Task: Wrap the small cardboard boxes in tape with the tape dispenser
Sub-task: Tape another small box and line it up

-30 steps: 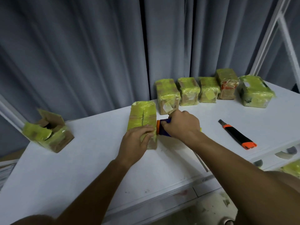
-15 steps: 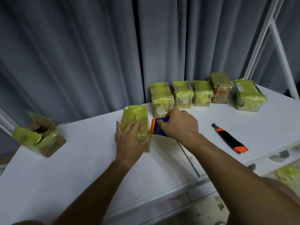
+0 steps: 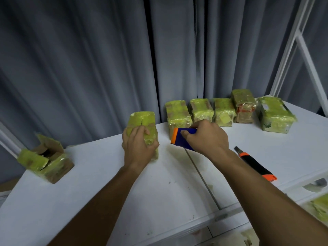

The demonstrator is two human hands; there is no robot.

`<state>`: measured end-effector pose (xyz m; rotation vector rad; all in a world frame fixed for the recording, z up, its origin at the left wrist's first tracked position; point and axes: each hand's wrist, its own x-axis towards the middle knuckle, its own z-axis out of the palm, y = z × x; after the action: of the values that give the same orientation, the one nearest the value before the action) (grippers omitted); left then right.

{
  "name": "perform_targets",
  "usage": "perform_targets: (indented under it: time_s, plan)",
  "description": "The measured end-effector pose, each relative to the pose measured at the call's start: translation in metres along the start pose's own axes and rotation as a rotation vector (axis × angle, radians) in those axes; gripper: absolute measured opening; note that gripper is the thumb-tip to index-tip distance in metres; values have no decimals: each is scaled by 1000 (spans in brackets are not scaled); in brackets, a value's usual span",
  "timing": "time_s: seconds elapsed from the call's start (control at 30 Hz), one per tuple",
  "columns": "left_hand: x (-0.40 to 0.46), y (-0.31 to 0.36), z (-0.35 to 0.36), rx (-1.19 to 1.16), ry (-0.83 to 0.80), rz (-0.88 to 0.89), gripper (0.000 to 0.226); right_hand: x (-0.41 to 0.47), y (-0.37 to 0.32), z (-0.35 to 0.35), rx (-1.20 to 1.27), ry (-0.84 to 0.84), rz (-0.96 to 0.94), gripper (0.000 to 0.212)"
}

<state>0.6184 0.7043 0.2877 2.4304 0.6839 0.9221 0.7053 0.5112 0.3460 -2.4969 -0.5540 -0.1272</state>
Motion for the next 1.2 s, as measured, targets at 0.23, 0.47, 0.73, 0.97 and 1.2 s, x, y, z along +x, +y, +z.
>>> perform_targets:
  time_s: [0.23, 0.47, 0.73, 0.97, 1.2]
  plan:
    - [28, 0, 40, -14, -45, -37, 27, 16, -12, 5, -10, -12, -40, 38]
    - [61, -9, 70, 16, -34, -48, 25, 31, -17, 20, -32, 2, -45, 42]
    - [85, -16, 87, 30, -229, -23, 44, 45, -22, 26, -62, -1, -44, 42]
    - [98, -22, 64, 134, -449, 67, 45, 40, -36, 24, -55, -34, -65, 39]
    - [81, -32, 8, 245, -423, 236, 37, 24, -59, 20, -59, -45, -110, 45]
